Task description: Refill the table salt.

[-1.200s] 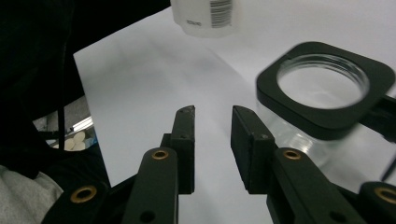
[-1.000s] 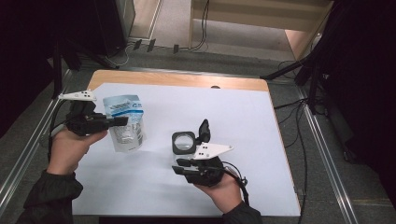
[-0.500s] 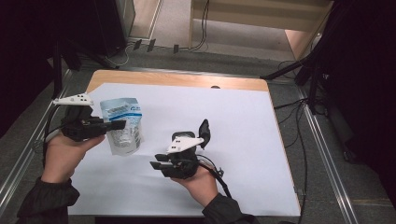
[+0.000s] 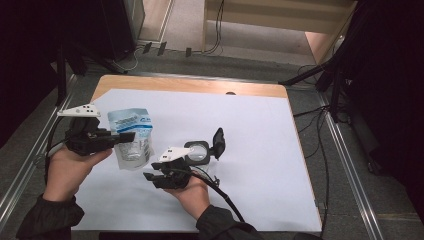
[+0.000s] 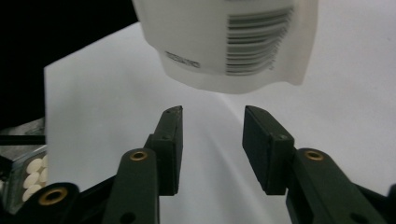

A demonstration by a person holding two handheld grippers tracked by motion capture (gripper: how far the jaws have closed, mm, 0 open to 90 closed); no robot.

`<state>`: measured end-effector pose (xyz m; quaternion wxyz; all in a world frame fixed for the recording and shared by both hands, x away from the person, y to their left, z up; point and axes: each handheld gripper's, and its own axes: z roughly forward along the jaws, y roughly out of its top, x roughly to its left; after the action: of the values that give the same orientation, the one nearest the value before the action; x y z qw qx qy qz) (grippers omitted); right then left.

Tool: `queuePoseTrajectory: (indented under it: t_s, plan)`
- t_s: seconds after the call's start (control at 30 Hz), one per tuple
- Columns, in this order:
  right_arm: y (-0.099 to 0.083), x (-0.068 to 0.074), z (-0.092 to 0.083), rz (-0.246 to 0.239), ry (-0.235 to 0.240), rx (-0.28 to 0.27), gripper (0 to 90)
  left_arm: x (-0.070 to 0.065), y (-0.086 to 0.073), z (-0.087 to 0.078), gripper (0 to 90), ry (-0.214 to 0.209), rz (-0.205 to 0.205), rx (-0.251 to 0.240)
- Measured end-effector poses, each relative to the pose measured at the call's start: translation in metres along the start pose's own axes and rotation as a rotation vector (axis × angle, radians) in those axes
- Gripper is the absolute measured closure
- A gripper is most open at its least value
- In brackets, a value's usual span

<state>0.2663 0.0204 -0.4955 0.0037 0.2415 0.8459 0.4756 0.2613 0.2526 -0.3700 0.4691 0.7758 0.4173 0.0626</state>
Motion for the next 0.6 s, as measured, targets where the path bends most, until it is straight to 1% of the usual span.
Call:
queuePoseTrajectory:
  t_s: [0.03, 0.07, 0.1, 0.13, 0.17, 0.23, 0.33, 0.43, 0.5, 0.6]
  plan:
    - [-0.001, -0.001, 0.002, 0.008, -0.012, 0.003, 57.5, -0.001, 0.0, 0.0, 90.0, -0.004, -0.001, -0.001]
    - [-0.002, -0.001, 0.004, 0.004, -0.019, 0.002, 55.5, -0.001, 0.0, 0.0, 90.0, -0.006, 0.0, 0.002]
    - [-0.003, -0.001, 0.006, -0.001, -0.037, 0.005, 55.2, -0.002, 0.001, 0.001, 90.0, -0.007, -0.006, -0.001]
    - [-0.004, -0.001, 0.008, -0.017, -0.056, 0.005, 54.9, -0.003, 0.001, 0.001, 90.0, -0.014, -0.012, -0.003]
    - [-0.004, -0.001, 0.009, -0.023, -0.066, 0.006, 54.6, -0.004, 0.001, 0.002, 90.0, -0.014, -0.009, -0.002]
    - [-0.005, -0.003, 0.012, -0.011, -0.066, 0.008, 54.7, -0.007, 0.002, 0.002, 90.0, -0.025, -0.006, 0.004]
    - [-0.005, -0.005, 0.014, 0.01, -0.071, -0.007, 54.7, -0.012, 0.003, 0.002, 90.0, -0.037, -0.004, 0.003]
    - [-0.005, -0.009, 0.014, 0.012, -0.068, -0.011, 55.3, -0.016, 0.004, 0.0, 90.0, -0.047, -0.007, -0.005]
    - [-0.005, -0.01, 0.013, 0.008, -0.077, -0.012, 55.4, -0.02, 0.006, -0.002, 90.0, -0.056, 0.001, -0.014]
    - [-0.005, -0.012, 0.011, 0.011, -0.091, -0.028, 55.1, -0.024, 0.007, -0.002, 90.0, -0.077, -0.002, -0.018]
